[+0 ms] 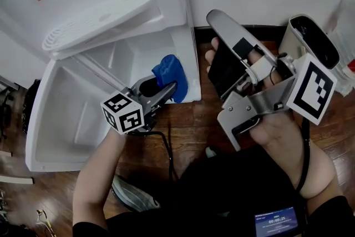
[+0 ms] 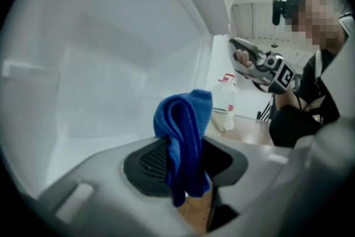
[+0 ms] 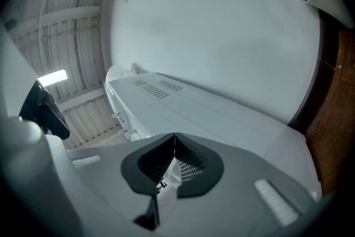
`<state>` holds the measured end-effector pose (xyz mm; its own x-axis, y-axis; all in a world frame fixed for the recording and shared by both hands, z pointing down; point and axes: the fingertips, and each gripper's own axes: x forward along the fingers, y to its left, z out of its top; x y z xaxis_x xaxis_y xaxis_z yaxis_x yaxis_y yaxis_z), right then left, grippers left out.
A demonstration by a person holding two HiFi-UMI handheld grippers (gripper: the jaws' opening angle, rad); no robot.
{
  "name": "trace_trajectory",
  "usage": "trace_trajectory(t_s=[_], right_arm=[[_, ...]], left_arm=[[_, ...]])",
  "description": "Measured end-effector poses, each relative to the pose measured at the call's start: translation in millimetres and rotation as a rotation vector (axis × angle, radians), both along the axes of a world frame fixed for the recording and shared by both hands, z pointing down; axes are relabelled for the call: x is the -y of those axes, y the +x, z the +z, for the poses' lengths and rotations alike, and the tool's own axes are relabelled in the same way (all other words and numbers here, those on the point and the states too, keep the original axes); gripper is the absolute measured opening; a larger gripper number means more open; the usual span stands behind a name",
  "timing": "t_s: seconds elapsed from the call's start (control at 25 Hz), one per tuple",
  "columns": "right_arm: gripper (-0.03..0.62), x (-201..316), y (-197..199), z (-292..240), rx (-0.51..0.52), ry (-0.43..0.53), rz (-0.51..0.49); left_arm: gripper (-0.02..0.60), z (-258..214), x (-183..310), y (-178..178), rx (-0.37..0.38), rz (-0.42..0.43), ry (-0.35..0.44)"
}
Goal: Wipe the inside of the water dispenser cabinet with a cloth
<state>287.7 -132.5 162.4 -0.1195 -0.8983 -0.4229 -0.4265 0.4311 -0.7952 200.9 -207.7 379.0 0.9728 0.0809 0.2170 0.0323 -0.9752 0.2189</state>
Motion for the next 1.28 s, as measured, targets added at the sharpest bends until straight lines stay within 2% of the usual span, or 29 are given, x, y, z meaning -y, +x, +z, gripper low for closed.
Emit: trace_trajectory(t_s=[0.04,0.08,0.16,0.28,0.4,0.44,0.48,0.56,0.64,0.76,0.92,1.08,1.28], right_arm=[[0.006,0.0,-0.2,0.5,0.003,-0.002,-0.002],[0.006,0.1,-0.3,0.7,0.006,-0.003,-0.004],[0.006,0.2,-0.4,0.1,0.008,-0.001,-0.007],[0.006,0.3,-0.7,-1.0,0.007,0.002,-0.007],[0.006,-0.2,0.0,-1.3,0.004,0.003,-0.003],[0.006,-0.2,0.1,-1.2,0.005,0.003,-0.002],[0.006,-0.1,0.0,-1.1,0.006,0.002,-0.003],[0.006,0.4,-1.3,-1.0,0.008,-0.001,-0.009],[0.006,1.2,-3.9,-1.0,0.010,-0.004,-0.021],[0.006,2.7,-7.0,-0.7,0.015,-0.007,-0.048],[0.006,2.5,-8.3,-1.2,0.008,-0.005,-0.061],[0.006,3.4,-9.1,0.2,-0.013,-0.015,-0.060],[0.006,1.9,-8.8,-4.9,-0.024,-0.006,-0.050]], left_arm=[[0.146,-6.1,0.4,-6.5,0.000,0.001,0.016],[0.146,-12.2,5.8,-10.6,0.017,-0.011,0.066],[0.146,-20.1,29.8,-11.8,0.115,-0.069,0.259],[0.146,-11.1,75.2,-1.4,0.381,-0.139,0.609],[0.147,19.5,103.3,17.2,0.698,-0.068,0.945],[0.146,31.0,111.5,23.0,0.785,-0.038,1.027],[0.147,42.9,119.2,28.1,0.854,-0.014,1.075],[0.147,66.9,131.1,36.2,0.949,0.019,1.096],[0.147,84.8,137.5,43.1,0.997,0.055,1.121],[0.147,93.1,143.0,53.1,1.011,0.090,1.178],[0.147,95.1,130.0,54.2,0.992,0.187,1.174],[0.146,96.1,94.3,27.6,0.989,0.277,1.137],[0.146,94.4,24.1,-28.0,1.058,0.452,1.040]])
